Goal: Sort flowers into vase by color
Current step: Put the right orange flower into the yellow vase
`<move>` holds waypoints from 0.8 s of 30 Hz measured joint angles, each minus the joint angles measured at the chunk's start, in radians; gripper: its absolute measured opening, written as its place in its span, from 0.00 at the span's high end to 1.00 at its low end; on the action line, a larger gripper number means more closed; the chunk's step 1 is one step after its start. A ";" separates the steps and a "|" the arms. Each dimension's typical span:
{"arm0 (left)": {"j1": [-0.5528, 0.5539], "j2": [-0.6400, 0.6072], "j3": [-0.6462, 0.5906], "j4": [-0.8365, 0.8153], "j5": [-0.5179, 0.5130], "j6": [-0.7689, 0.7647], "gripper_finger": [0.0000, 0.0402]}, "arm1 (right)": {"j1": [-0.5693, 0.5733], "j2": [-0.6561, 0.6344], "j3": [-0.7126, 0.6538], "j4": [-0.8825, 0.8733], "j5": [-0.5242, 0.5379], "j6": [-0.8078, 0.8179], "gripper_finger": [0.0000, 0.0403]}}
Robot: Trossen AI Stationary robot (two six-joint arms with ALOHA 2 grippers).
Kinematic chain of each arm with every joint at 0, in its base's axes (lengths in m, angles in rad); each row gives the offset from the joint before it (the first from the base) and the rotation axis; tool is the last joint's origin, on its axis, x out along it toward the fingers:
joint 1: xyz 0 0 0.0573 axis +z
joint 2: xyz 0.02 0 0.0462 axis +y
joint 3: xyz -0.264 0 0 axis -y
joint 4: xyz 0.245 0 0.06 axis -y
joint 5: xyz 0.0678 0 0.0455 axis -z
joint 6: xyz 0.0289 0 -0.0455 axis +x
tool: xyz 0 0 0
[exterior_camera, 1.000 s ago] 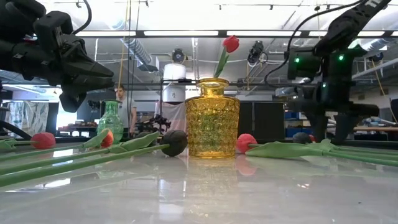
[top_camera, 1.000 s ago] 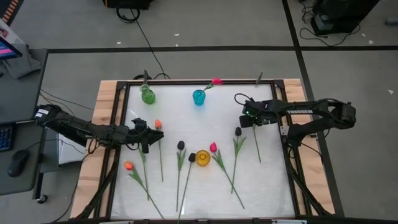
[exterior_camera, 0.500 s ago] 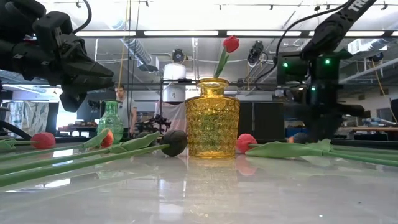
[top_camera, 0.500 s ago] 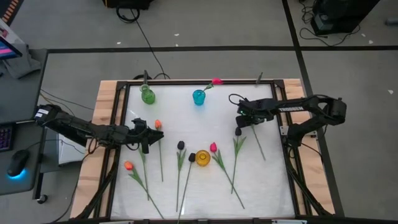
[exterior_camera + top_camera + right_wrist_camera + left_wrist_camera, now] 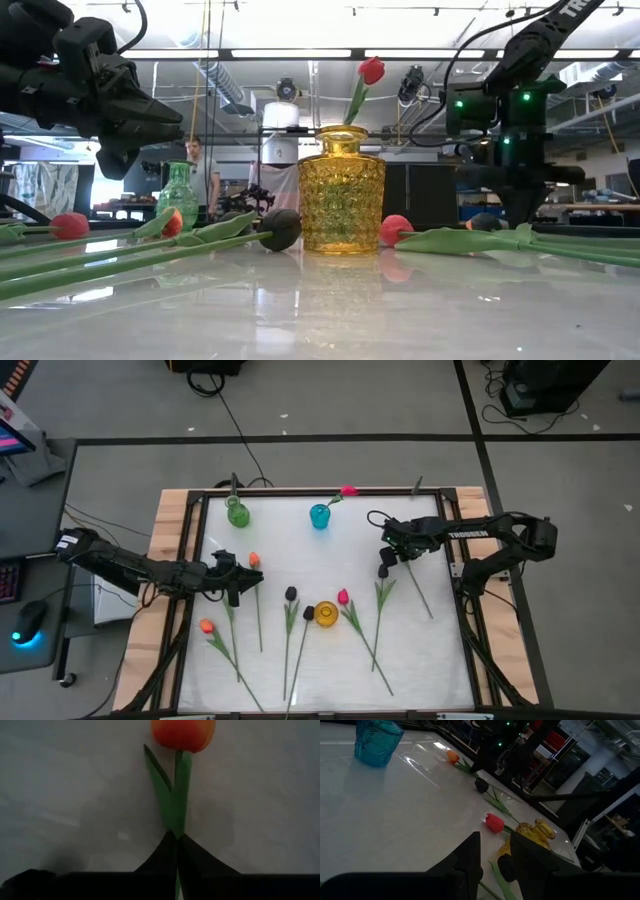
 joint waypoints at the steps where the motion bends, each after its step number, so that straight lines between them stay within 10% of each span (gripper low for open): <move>1: 0.000 0.000 0.000 0.000 0.000 0.000 0.72 | 0.000 -0.005 0.000 -0.001 -0.009 -0.006 0.98; 24: 0.000 0.000 0.000 0.000 0.000 0.001 0.72 | 0.105 -0.610 0.001 0.226 -0.114 -0.025 0.98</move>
